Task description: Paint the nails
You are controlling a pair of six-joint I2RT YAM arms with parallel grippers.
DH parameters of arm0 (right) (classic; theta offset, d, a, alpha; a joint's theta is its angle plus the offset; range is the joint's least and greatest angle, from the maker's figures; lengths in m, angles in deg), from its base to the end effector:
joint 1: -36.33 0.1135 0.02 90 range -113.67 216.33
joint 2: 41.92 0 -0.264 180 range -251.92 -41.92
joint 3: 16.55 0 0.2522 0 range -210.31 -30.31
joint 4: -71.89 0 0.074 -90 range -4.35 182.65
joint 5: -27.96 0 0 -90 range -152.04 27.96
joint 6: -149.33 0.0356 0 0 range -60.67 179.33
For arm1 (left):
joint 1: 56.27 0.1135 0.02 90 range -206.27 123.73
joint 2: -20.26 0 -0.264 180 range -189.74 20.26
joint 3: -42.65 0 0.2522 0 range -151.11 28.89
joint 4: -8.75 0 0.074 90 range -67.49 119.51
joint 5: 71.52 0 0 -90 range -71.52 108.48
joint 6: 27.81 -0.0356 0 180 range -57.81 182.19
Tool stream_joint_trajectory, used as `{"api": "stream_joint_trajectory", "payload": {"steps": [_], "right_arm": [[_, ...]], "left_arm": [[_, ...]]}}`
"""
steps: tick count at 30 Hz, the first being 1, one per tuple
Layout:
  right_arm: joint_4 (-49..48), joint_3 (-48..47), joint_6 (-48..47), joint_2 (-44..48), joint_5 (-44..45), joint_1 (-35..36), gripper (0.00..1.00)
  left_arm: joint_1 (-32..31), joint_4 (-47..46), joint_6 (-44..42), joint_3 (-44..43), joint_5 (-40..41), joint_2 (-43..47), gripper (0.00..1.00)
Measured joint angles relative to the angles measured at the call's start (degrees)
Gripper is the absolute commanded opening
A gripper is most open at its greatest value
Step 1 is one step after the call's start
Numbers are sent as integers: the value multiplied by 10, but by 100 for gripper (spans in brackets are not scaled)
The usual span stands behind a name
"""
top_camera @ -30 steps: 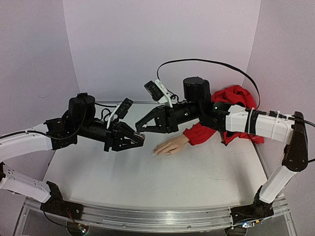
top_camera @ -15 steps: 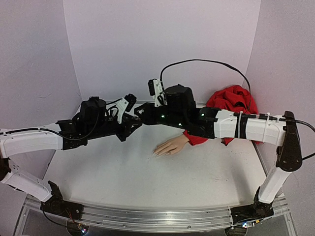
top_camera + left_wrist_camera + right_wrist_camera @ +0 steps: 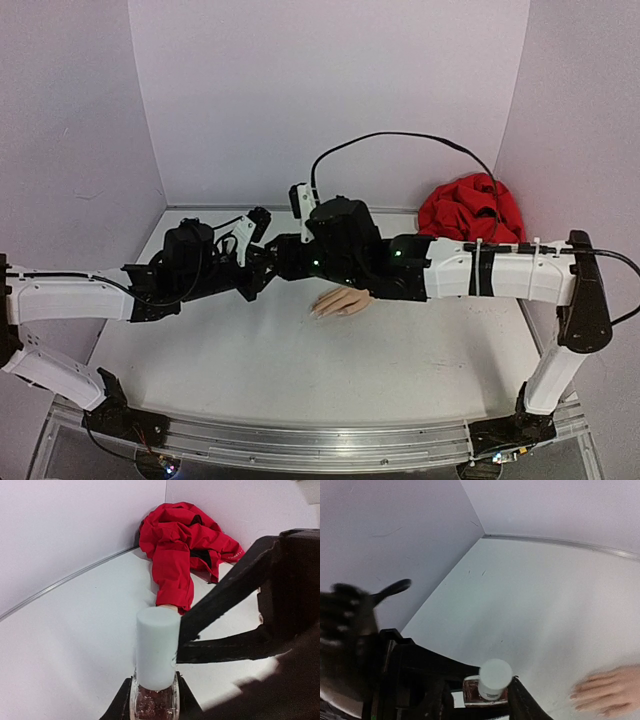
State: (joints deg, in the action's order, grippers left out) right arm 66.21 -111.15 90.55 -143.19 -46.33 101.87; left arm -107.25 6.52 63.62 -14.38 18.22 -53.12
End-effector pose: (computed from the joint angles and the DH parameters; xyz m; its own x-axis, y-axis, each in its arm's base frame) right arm 0.1870 0.3877 0.3412 -0.4022 0.3209 -0.8575 -0.6498 0.5598 0.5142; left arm 0.1842 -0.2276 0.2687 -0.1730 0.1738 -0.9695 0.7756 0.6307 -0.0253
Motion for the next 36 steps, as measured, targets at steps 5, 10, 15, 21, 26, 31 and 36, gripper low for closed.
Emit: {"api": "stream_joint_trajectory", "payload": {"steps": [5, 10, 15, 21, 26, 31, 36], "right_arm": [[28, 26, -67, 48, -80, -7, 79], [57, 49, -101, 115, -216, -58, 90], [58, 74, -136, 171, -371, -147, 82], [-19, 98, -126, 169, -549, -162, 64], [-121, 124, -86, 148, -639, -157, 63], [-210, 136, -46, 129, -695, -156, 56], [-259, 136, -28, 114, -721, -149, 44]], "left_arm": [[3, 24, 35, 6, -46, 6, 0], [11, 37, 58, 5, -115, 35, 0], [22, 38, 86, -12, -230, 52, 0], [24, 40, 121, -54, -392, 44, 0], [24, 40, 140, -77, -494, 31, 0], [24, 40, 151, -85, -543, 24, 0], [24, 40, 156, -96, -567, 18, 0]]}}
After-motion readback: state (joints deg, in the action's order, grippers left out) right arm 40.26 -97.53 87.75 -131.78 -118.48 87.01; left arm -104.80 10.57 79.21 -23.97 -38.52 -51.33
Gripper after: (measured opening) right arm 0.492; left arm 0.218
